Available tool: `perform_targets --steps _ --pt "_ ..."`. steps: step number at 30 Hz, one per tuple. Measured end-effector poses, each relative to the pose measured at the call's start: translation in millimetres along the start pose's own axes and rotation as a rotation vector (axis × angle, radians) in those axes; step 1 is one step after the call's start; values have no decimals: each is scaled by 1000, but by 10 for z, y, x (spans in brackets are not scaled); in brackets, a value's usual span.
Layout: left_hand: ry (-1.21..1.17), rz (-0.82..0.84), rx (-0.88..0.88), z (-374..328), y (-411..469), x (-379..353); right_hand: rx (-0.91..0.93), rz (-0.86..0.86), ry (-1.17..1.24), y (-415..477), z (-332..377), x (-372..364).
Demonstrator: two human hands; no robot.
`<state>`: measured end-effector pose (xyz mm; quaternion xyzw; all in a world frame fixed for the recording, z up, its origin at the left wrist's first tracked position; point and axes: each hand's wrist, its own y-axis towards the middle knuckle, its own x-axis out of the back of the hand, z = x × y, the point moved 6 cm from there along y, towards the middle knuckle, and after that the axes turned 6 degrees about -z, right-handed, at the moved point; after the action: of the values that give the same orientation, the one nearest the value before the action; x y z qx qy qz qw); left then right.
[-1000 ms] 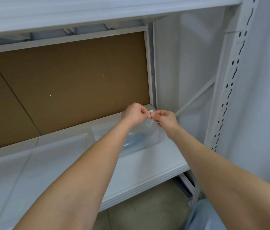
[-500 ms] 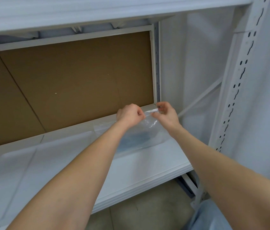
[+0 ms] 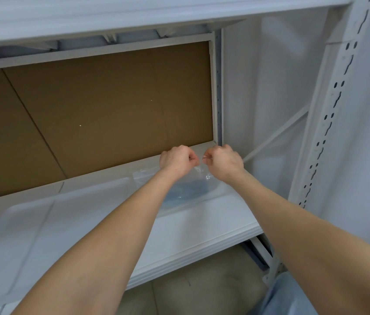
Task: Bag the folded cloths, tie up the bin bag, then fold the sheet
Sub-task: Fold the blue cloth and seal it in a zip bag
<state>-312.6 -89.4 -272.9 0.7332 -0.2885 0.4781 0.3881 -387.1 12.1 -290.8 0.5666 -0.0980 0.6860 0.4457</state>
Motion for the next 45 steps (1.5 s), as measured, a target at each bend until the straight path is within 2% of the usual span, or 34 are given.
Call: perform_targets --steps 5,12,22,26,34,39,45 --pt "11 -39 38 175 -40 36 -11 -28 -34 -5 -19 31" --pt "114 -71 -52 67 -57 42 185 -7 -143 -4 270 14" --pt "58 -109 19 295 -100 88 18 -31 -75 -34 160 15" --pt "86 -110 -9 283 -110 74 2 -30 -70 -51 159 3" --pt "70 -125 66 490 -112 122 -28 -23 -49 -50 94 12" --pt "84 -151 35 490 -125 134 -32 -24 -48 -61 122 -14" --pt "30 -130 130 717 -134 195 -51 -40 -56 -42 66 31"
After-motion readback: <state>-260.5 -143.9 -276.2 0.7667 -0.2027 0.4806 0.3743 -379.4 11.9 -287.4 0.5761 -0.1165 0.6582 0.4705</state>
